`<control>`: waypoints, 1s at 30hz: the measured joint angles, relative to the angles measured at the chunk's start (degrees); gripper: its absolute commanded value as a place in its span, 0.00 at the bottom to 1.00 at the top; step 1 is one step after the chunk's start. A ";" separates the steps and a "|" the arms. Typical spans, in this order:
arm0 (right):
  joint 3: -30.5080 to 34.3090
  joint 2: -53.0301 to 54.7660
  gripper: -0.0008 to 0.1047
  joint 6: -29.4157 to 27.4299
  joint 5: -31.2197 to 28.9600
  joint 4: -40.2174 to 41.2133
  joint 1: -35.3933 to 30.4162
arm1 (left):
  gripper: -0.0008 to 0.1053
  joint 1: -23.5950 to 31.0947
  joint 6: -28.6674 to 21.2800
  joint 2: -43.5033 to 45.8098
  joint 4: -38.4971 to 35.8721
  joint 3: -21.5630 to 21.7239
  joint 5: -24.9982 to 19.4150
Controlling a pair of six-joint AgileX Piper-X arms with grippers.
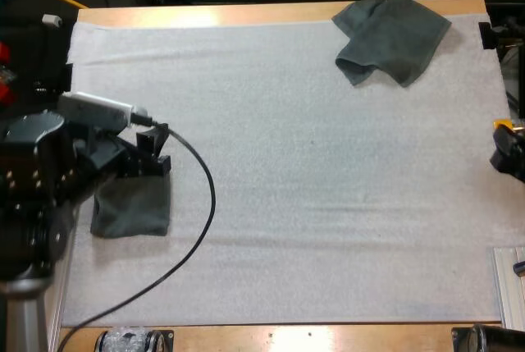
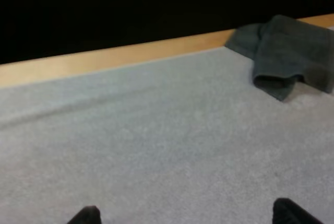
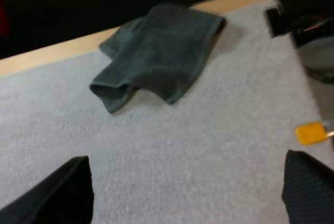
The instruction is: Pick towel from pile, fold and stack
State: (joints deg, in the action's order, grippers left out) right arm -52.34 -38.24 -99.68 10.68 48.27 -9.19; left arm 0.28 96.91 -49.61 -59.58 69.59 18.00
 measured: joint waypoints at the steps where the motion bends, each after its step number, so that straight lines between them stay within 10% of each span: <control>1: 0.00 1.48 0.69 -0.70 -1.10 0.73 0.64 | 0.60 0.00 -0.07 0.80 -0.08 0.00 -0.62; 19: -0.07 22.65 0.60 -2.99 -4.47 11.87 3.07 | 0.60 0.00 -1.44 31.99 -3.80 -16.55 -5.29; 30: -0.07 31.74 0.60 -2.99 -4.55 19.66 3.07 | 0.60 0.00 -4.04 48.72 -11.40 -18.53 -5.61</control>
State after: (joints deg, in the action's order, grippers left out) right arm -52.41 -6.50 -102.66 6.13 67.94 -6.12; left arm 0.28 92.87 -0.90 -70.98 51.06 12.39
